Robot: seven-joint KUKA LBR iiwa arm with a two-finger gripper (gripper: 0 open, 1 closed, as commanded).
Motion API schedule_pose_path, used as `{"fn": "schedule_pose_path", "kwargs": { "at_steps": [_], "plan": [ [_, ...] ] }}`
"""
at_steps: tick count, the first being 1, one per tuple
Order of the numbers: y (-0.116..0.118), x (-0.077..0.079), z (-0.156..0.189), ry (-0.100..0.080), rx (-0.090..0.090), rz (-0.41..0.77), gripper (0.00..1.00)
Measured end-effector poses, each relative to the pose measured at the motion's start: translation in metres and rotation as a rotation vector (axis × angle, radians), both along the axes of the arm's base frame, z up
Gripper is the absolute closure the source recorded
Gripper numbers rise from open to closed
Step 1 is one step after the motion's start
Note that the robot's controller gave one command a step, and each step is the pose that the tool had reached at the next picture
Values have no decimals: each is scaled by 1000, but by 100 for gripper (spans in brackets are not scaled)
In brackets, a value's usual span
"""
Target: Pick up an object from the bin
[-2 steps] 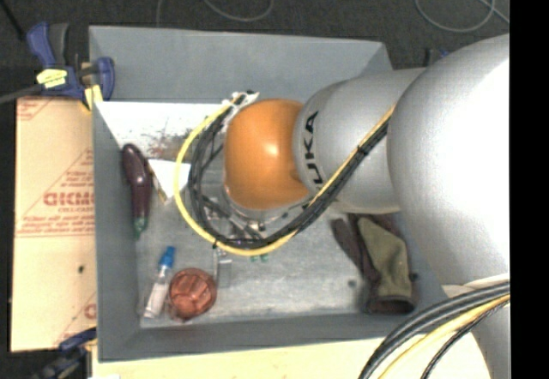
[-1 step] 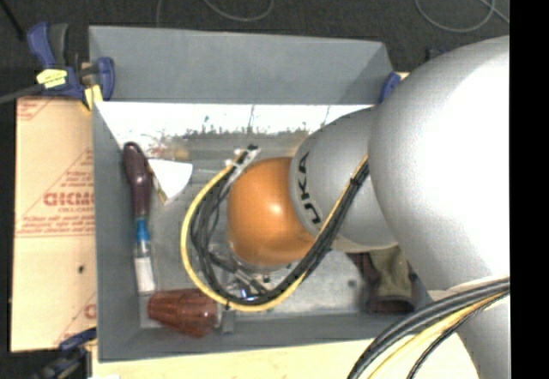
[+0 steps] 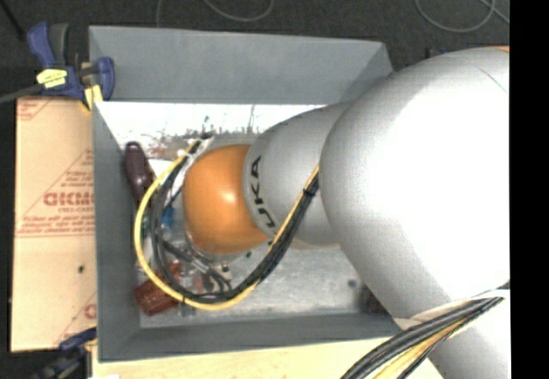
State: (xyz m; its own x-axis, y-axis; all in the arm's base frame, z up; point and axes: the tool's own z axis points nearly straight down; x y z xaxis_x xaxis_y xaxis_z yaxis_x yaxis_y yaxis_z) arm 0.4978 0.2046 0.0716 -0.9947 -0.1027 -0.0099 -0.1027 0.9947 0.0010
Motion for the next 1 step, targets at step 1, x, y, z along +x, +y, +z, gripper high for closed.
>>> {"fn": "schedule_pose_path", "kwargs": {
  "at_steps": [1],
  "plan": [
    [0,0,0,0,0,-1,100]
  ]
}}
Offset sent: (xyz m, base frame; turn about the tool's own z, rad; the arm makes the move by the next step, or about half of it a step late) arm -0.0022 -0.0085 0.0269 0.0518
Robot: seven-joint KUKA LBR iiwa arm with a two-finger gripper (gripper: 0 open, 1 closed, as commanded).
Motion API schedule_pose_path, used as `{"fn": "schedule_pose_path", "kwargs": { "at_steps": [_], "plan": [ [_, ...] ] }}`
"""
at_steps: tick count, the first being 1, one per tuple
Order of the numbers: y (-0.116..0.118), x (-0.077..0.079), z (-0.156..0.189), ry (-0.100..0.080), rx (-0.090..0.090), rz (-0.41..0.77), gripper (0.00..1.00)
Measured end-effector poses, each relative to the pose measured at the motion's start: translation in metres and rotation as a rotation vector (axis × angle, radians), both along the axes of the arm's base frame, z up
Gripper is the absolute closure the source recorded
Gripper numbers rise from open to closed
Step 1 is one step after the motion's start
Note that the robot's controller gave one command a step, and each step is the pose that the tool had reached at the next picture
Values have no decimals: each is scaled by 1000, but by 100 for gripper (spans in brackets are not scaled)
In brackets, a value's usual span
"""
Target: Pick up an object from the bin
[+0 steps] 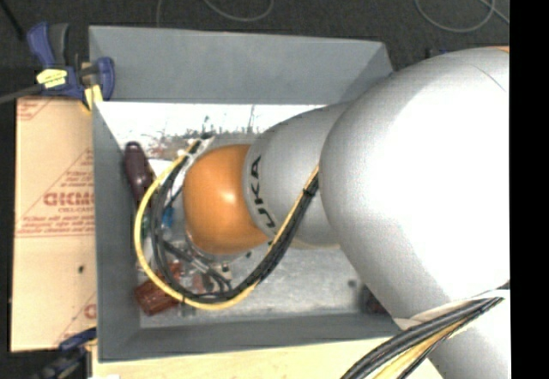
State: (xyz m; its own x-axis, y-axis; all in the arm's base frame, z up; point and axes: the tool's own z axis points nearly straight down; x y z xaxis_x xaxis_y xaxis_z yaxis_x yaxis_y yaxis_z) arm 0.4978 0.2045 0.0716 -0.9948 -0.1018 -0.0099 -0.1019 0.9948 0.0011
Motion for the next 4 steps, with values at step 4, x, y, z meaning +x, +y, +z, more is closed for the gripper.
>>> {"fn": "schedule_pose_path", "kwargs": {
  "at_steps": [4],
  "plan": [
    [24,8,163,-6,1,121,100]
  ]
}}
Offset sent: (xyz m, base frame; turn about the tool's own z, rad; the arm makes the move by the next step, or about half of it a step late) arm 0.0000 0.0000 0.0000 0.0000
